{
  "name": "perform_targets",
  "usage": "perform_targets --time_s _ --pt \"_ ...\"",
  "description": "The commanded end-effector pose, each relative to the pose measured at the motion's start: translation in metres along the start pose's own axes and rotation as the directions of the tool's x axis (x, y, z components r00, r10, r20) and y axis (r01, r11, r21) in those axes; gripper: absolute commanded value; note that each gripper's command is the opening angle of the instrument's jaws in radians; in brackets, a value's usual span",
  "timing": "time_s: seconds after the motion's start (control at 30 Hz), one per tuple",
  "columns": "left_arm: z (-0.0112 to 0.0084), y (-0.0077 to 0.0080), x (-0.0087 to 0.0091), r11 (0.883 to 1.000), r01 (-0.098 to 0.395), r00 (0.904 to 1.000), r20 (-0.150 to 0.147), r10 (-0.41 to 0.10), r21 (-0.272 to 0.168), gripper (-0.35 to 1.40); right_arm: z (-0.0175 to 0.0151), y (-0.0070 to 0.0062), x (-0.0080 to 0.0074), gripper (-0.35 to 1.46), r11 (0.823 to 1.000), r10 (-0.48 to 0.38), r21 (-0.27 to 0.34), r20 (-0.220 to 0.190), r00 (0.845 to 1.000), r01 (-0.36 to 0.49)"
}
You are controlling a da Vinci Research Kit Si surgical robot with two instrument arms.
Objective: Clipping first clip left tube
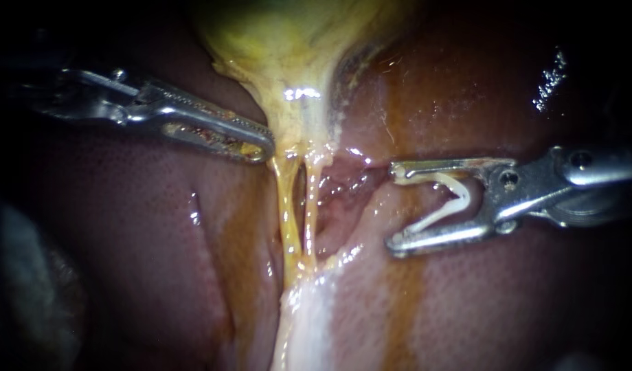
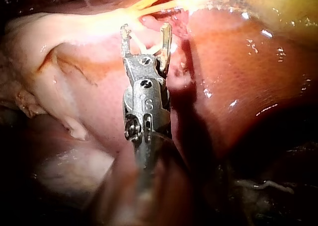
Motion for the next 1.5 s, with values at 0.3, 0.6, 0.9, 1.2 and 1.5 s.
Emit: perform_targets --time_s 0.3,0.6,0.9,1.2,1.5 --pt "-0.0045 0.0014 0.0016 1.0 0.01 1.0 0.0 -0.01 -0.011 -0.35 0.0 0.0 -0.0001 0.49 1.0 0.001 0.0 0.001 1.0 -0.001" --pt "-0.0073 0.0024 0.0024 1.0 0.017 0.9998 -0.012 -0.017 0.005 -0.35 0.0 0.0 -0.0001 0.49 1.0 0.001 0.0 0.001 1.0 -0.001" --pt "-0.0072 0.0024 0.0024 1.0 0.017 0.9998 -0.012 -0.017 0.006 -0.35 0.0005 -0.0004 0.0003 0.5 1.0 0.002 0.019 0.003 1.0 -0.002" --pt "-0.0069 0.0024 0.0026 1.0 0.018 0.9998 -0.013 -0.018 0.007 -0.35 0.0036 -0.0009 0.0016 0.5 0.996 0.068 0.053 0.009 0.998 -0.069" --pt "-0.0068 0.0024 0.0026 1.0 0.019 0.9997 -0.013 -0.019 0.008 -0.35 0.009 -0.0012 0.0009 0.5 0.985 0.149 0.09 0.009 0.989 -0.149"
